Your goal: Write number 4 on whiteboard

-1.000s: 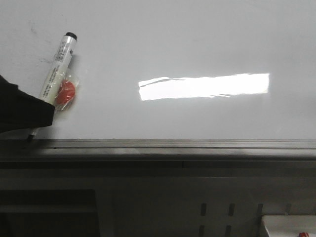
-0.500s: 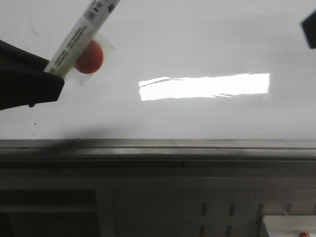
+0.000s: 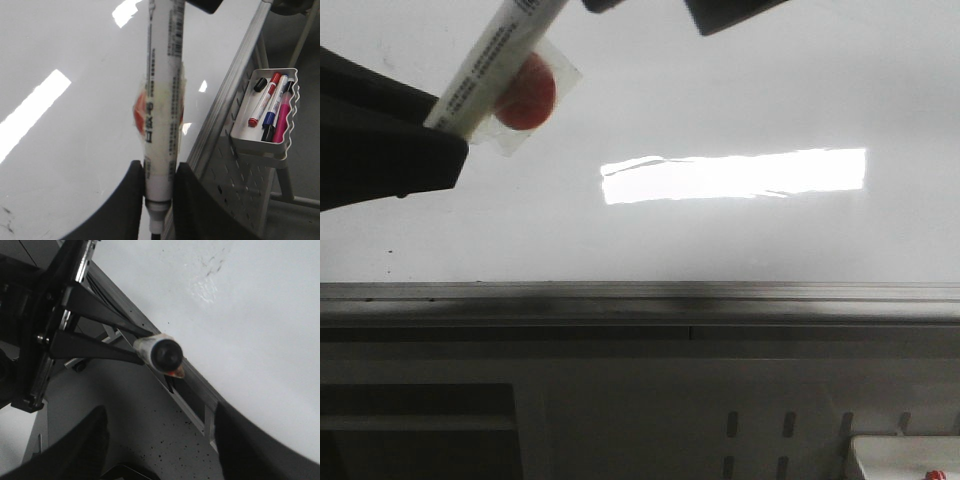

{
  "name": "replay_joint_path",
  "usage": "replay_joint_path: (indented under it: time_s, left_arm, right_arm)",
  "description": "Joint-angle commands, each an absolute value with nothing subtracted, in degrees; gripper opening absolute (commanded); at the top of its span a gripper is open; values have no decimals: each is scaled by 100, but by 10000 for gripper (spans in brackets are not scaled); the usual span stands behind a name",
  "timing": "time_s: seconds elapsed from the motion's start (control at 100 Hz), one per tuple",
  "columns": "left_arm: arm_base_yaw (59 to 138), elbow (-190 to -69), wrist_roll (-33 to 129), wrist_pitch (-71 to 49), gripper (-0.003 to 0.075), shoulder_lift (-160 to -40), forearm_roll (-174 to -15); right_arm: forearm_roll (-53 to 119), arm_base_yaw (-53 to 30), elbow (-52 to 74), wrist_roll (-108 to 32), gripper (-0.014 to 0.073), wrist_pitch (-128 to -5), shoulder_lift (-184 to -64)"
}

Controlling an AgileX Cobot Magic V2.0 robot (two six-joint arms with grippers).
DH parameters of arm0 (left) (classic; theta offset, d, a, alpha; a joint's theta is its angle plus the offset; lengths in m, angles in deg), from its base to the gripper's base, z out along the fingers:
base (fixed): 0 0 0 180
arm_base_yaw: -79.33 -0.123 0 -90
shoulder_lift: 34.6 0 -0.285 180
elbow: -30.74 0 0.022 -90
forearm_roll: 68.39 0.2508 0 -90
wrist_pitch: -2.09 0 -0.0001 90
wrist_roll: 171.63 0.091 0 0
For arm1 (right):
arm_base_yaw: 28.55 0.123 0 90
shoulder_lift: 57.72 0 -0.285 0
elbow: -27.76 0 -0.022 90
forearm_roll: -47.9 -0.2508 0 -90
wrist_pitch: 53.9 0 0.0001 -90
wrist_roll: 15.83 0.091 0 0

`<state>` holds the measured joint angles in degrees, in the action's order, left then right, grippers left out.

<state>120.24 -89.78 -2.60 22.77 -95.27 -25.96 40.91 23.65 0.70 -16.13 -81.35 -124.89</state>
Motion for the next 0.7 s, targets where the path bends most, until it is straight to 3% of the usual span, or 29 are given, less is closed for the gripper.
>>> replay_joint_path:
  time_s: [0.0,0.22,0.32,0.48,0.6,0.69]
  left_arm:
    - [12024,-9159,-292,2721,-20,-9466,-2681]
    - [12024,-9159,-292,2733,-20,-9466,-2397]
    - [12024,-9159,-292,2742,-20,-9466,-2349]
    - [12024,-9159,-292,2742,-20,-9466,-2310]
    - [12024,-9159,-292,2742,-20,-9466,-2300]
    - [12024,-9159,-292,2730,0,-9466,-2300]
  right_arm:
    - [4130,2387,314,-1712,393,-7569,-12539]
    - [4130,2471,543,-1914,389,-7424,-12838]
    - [4130,2485,633,-1954,332,-7414,-12986]
    - [4130,2485,657,-1954,192,-7359,-13116]
    - [4130,2485,657,-1954,-76,-7351,-13126]
    - [4206,2485,657,-1954,-65,-7362,-13126]
